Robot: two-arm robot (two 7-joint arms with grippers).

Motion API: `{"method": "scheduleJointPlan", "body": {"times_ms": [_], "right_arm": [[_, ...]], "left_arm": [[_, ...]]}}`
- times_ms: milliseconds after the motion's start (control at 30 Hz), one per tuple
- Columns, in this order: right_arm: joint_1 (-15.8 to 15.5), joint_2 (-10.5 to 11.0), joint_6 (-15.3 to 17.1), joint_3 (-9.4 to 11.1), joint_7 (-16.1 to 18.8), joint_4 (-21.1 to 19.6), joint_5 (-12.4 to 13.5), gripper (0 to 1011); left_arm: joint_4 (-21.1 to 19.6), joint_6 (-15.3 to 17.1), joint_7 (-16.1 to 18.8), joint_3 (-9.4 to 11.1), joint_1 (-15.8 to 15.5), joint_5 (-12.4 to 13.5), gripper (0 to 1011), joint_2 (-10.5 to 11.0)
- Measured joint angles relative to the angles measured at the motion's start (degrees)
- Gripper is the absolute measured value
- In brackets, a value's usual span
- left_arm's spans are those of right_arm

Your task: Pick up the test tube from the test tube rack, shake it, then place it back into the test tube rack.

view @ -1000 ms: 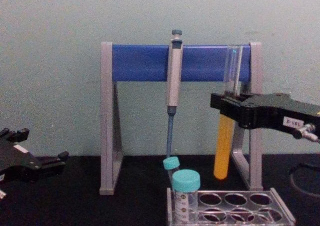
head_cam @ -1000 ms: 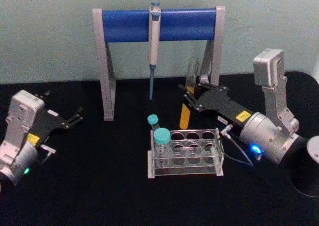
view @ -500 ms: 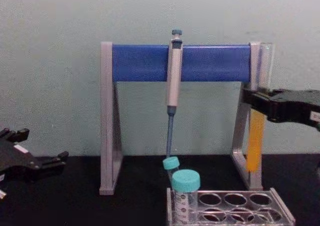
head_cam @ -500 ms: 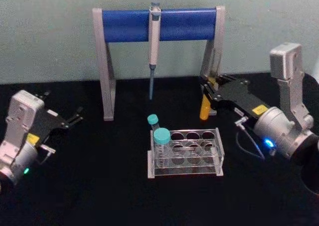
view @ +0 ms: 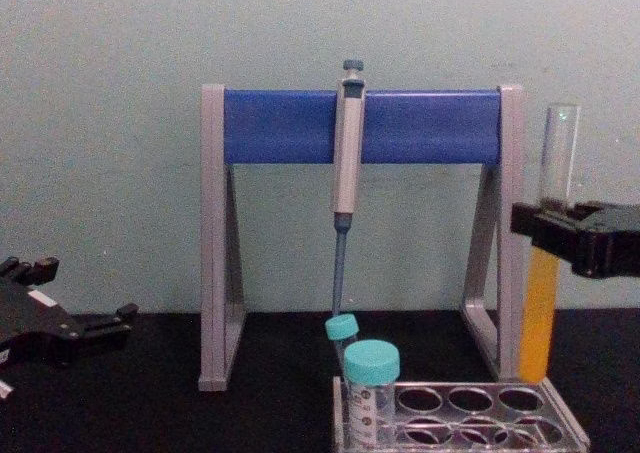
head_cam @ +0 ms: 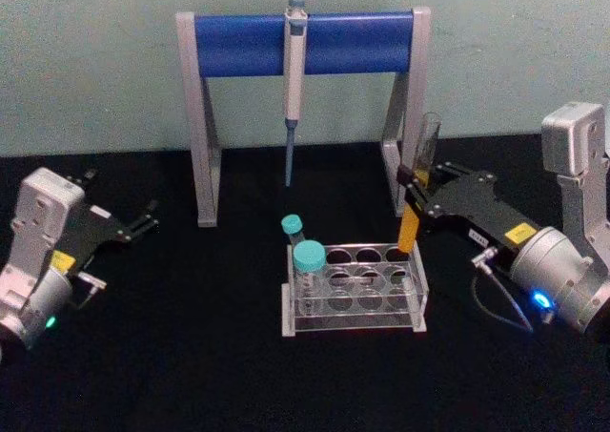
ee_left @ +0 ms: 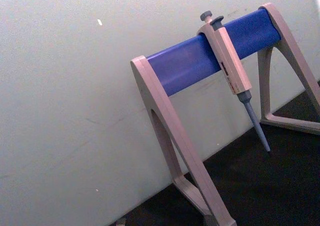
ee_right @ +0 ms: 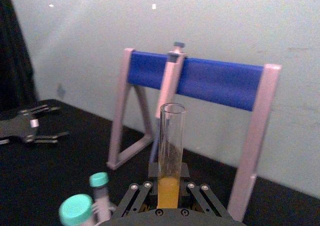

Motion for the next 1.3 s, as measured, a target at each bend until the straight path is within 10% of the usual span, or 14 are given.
{"method": "scheduleJointPlan", "body": {"times_ms": [733,1300], "right_arm": [[5.6,-2.1,-1.2,-6.2,3.8,3.7,1.1,232],[8.7,-3.9,-1.7,-4.6,0.7,8.3,-0.2,232]], "left_arm": [[0.0,0.0,0.0,0.0,0.0,0.0,1001,0.0],[0.0,0.0,0.0,0.0,0.0,0.0,1001,0.0]]}}
